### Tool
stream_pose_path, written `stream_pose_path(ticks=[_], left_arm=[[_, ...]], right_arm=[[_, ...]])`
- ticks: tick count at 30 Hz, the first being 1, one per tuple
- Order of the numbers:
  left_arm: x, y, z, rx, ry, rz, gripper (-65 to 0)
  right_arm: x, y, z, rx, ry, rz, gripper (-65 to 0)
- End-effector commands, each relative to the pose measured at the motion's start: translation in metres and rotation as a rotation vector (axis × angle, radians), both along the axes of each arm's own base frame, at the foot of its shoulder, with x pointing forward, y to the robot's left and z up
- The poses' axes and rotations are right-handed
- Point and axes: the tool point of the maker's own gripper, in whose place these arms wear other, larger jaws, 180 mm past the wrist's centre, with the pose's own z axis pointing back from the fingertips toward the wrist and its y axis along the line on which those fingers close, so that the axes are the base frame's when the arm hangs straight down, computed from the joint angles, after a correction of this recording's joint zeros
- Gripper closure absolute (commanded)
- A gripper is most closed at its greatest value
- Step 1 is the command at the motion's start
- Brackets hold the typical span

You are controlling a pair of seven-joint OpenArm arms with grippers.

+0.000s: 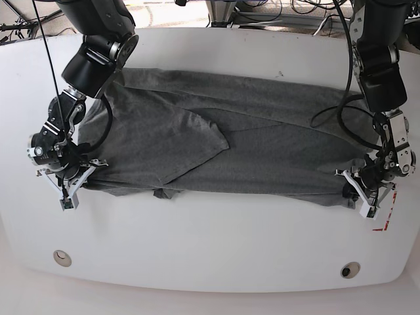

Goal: Fold the T-shirt properly
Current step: 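Lift the held edge and fold it over the shirt body with both grippers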

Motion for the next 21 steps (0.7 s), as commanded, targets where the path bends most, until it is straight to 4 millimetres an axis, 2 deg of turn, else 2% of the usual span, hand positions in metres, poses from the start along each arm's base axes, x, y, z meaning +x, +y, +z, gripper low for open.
stream_pose_path(ticks=[1,12,21], left_arm=[[0.008,0.008,0.026,0.033,-0.069,-0.012,0.0],[0.0,0.001,0.028,0.058,-0.081,-0.067,0.0],[-0.017,0.007,0.025,0.096,-0.072,-0.062,0.0]], right_arm=[[-0.004,-0.02,0.026,-0.078,-0.037,-0.04,0.0],[-0.033,-0.015,0.043,-0.161,-0.05,-0.054,0.0],[-0.068,0.003,0.038,-0.227,0.019,-0.029,0.0]])
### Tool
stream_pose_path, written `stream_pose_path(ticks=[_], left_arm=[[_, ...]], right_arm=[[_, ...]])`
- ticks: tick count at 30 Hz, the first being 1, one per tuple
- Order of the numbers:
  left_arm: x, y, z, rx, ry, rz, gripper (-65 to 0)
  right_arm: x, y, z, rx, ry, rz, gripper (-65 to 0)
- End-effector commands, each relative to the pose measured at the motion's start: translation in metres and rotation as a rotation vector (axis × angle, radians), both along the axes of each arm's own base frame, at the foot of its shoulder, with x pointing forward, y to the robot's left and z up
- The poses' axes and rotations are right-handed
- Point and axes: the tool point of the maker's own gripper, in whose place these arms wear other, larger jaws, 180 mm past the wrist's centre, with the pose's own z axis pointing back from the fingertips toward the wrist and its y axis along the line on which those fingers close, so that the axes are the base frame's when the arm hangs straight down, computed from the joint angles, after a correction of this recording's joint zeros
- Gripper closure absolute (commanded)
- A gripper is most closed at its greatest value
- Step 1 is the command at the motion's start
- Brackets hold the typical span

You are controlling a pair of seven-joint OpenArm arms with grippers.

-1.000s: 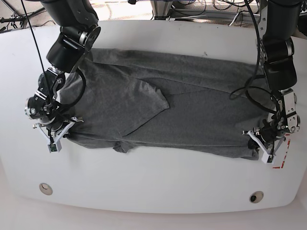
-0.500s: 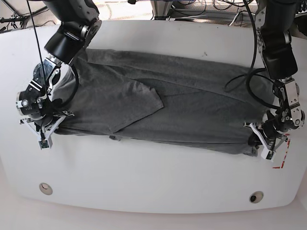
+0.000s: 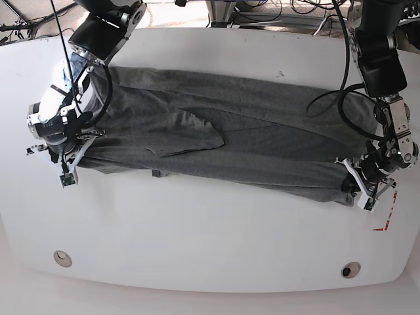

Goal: Fold the T-shirt properly
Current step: 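Lift the held edge and fold it over the shirt body with both grippers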

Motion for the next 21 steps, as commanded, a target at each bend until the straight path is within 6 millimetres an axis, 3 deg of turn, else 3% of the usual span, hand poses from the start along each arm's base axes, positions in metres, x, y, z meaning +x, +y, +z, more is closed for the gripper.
stream_pose_path(ticks=[1,15,21], left_arm=[[0.004,0.017,0.019,0.048,-0.034,0.023,0.0],[-0.048,0.047,-0.01,0.173,0.108,0.027,0.0],[-0.068,0.047,-0.021,0.205,0.14,0.008,0.0]], right_arm=[[-0.003,-0.002,0.015,-0.034,-0.041,-0.017,0.0],[-0.057,0.006,-0.029,-0.024,0.101,-0.018,0.0],[-0.074,0.01,-0.043,-0.018,0.151,-0.013,-2.7]])
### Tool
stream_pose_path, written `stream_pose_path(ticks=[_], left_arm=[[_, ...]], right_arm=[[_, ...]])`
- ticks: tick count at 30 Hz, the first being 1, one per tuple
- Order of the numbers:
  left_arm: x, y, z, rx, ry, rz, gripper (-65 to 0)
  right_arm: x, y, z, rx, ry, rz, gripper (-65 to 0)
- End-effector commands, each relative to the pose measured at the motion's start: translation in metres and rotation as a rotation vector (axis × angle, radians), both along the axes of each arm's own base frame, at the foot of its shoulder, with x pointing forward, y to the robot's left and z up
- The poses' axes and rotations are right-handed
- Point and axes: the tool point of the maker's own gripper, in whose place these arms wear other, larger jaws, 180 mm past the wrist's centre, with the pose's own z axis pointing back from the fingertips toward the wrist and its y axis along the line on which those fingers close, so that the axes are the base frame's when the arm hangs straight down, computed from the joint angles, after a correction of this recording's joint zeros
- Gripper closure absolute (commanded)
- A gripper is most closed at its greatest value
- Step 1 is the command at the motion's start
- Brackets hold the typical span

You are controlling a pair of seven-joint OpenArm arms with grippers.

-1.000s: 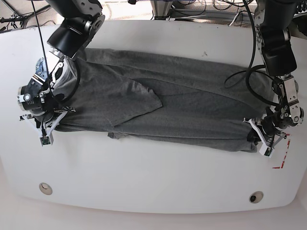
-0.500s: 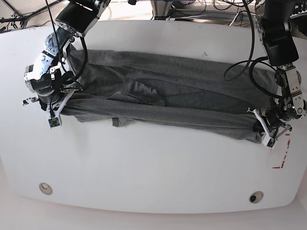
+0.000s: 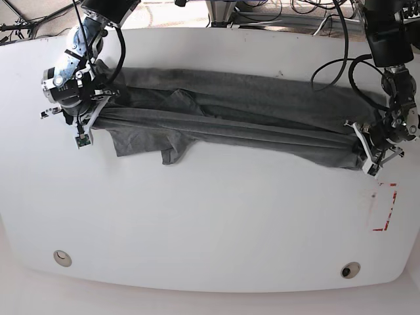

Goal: Fold the T-shirt properly
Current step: 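Lift the held edge and fold it over the shirt body with both grippers, then lay the folded edge down along the collar side with both grippers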

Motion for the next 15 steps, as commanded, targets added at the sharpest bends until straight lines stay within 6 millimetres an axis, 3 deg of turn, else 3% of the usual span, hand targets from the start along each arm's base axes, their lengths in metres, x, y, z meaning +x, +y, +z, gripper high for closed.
stream_pose_path(ticks=[1,6,10,15], left_arm=[[0.003,0.016,0.018,0.064,-0.04,0.012,0.0],[-0.019,0.026,0.008,0.11,0.027,0.009,-1.3],[-0.027,0.031,0.002,0.127,0.07,0.016,-13.1],[-0.044,0.042,-0.006,0.166,0.146,0.027,-31.5]], right_arm=[[-0.005,-0.011,0.005,-0.05,0.004,-0.018,-4.3],[-0.017,-0.002,-0.007,-0.019,0.034,-0.022,-22.5],[-0.023,0.001,-0.012,-0.009,0.048,-0.024,-38.2],[-0.022,0.013,-0.005,0.03,0.006,-0.017,-47.9]])
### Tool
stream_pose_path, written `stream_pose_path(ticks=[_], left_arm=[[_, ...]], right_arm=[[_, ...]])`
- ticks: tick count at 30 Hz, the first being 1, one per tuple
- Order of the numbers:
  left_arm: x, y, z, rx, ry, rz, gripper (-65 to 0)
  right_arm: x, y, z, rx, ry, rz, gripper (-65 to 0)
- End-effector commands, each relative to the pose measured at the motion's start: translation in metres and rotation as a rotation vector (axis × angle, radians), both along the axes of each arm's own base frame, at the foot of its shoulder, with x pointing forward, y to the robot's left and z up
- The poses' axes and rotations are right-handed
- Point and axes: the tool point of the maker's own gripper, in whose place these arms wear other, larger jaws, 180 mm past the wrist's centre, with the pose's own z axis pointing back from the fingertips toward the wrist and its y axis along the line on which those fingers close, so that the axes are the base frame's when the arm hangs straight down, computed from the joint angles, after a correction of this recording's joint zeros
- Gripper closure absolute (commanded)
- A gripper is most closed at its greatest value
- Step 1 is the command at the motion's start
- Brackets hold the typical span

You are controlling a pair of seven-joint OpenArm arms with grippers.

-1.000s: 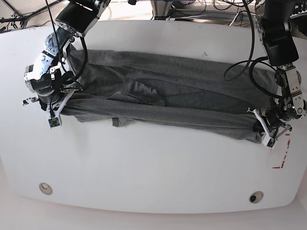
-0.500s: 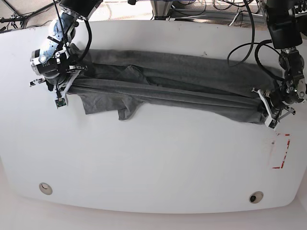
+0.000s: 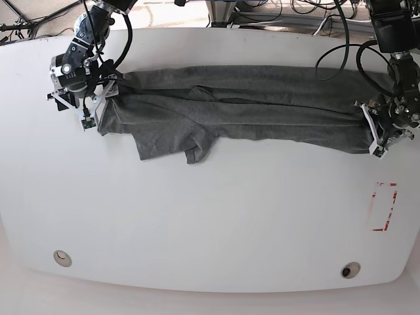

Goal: Fold the T-shirt properly
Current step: 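Lay the folded edge down along the collar side with both grippers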

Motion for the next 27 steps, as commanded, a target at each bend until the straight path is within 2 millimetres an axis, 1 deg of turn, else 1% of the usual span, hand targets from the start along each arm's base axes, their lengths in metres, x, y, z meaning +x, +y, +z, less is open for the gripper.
stream_pose_path(ticks=[1,3,4,5,8,12,14,19,20,22,23,24,26,27], left_arm=[[0.003,0.013,0.015,0.036,-0.012,-0.002,-34.4],[0.004,0.013,0.02,0.054,-0.012,-0.008,-40.0],[0.006,0.013,0.023,0.059,-0.018,-0.012,-40.8],[0.008,0.011,0.029,0.07,-0.033,-0.022,-42.1],[0.014,0.007,0.043,0.098,-0.064,-0.044,-42.5],[0.016,0.005,0.059,0.15,-0.069,-0.057,-42.8],[0.016,0.005,0.068,0.179,-0.074,-0.063,-42.8],[0.021,-0.001,0.094,0.22,-0.138,-0.082,-42.4],[0.021,-0.001,0.096,0.22,-0.147,-0.078,-42.2],[0.014,0.001,0.089,0.207,-0.132,-0.058,-42.2],[0.01,0.002,0.084,0.193,-0.122,-0.041,-42.1],[0.009,0.003,0.081,0.189,-0.117,-0.031,-42.1],[0.001,0.006,0.071,0.162,-0.097,0.004,-42.1],[-0.001,0.008,0.067,0.154,-0.089,0.015,-42.1]], right_arm=[[0.012,0.005,0.02,0.02,-0.092,0.005,-48.2],[0.018,0.013,0.026,0.078,-0.142,0.003,-48.2],[0.019,0.015,0.027,0.098,-0.155,0.002,-48.2],[0.025,0.02,0.032,0.137,-0.191,0.005,-48.2],[0.033,0.027,0.039,0.202,-0.239,0.013,-48.2],[0.04,0.038,0.045,0.258,-0.279,0.032,-48.2],[0.042,0.042,0.044,0.283,-0.285,0.035,-48.0],[0.042,0.061,0.03,0.357,-0.261,0.035,-47.4],[0.042,0.062,0.027,0.358,-0.255,0.037,-46.3],[0.042,0.067,0.022,0.366,-0.249,0.043,-41.9],[0.042,0.07,0.018,0.368,-0.244,0.049,-37.9],[0.043,0.071,0.017,0.369,-0.244,0.052,-35.4],[0.044,0.077,0.011,0.38,-0.238,0.066,-24.6],[0.043,0.079,0.007,0.385,-0.231,0.068,-20.5]])
